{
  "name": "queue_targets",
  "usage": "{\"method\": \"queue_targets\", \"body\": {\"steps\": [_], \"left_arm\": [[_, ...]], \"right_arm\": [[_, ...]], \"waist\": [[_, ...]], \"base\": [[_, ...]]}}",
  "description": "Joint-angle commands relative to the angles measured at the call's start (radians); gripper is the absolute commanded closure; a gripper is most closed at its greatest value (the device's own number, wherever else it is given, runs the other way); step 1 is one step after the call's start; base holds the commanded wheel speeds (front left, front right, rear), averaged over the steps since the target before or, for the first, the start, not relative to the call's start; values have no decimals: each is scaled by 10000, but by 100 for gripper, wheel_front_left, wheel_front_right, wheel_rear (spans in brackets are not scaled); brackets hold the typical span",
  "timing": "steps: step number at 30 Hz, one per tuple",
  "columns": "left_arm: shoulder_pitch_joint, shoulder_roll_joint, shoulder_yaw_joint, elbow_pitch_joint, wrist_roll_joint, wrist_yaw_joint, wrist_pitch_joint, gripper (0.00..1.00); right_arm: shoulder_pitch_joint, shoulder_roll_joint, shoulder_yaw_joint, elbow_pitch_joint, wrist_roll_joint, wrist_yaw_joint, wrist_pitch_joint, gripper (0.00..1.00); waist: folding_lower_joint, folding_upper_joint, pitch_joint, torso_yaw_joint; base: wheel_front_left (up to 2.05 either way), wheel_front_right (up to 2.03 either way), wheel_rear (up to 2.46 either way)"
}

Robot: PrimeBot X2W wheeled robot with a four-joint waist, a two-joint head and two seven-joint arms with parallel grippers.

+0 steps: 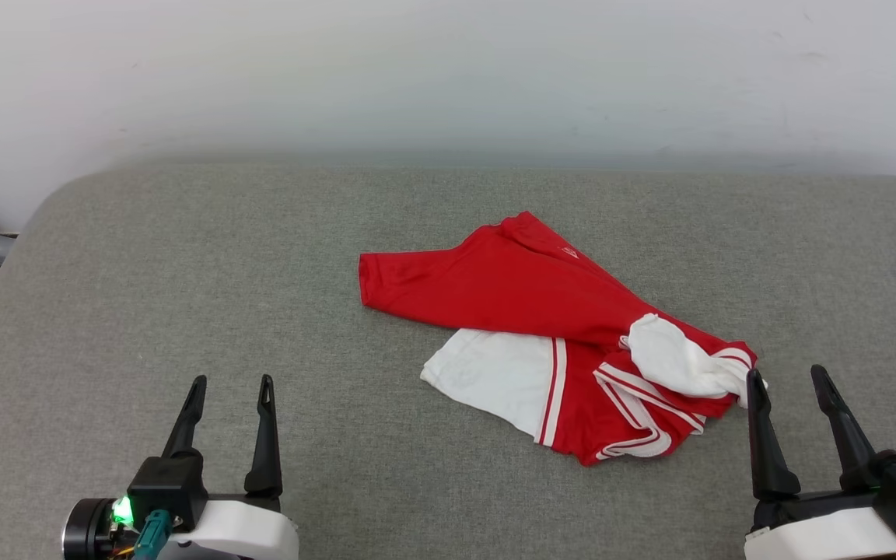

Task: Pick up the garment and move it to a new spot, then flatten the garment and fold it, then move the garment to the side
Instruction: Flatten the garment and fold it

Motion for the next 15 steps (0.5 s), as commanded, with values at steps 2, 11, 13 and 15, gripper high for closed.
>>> {"method": "queue_targets", "body": {"steps": [2,11,13,15], "left_arm": [[95,-34,47,34,96,-78,-26,0],[158,-198,90,67,260,-259,-26,0],[145,-213,106,75,299,-299,-26,0],[135,-231,117,73,326,-318,-26,0]], "right_arm": [[121,16,-12,24,15,-7,-21,0],[45,16,28,3,-122,-7,-21,0],[-138,16,60,-67,-217,-7,-21,0],[-390,16,99,-196,-447,-7,-20,0]], "waist": [[1,-1,-9,9],[1,-1,-13,52],[1,-1,5,43],[1,-1,19,24]], "base": [[0,0,0],[0,0,0],[0,0,0],[0,0,0]]}}
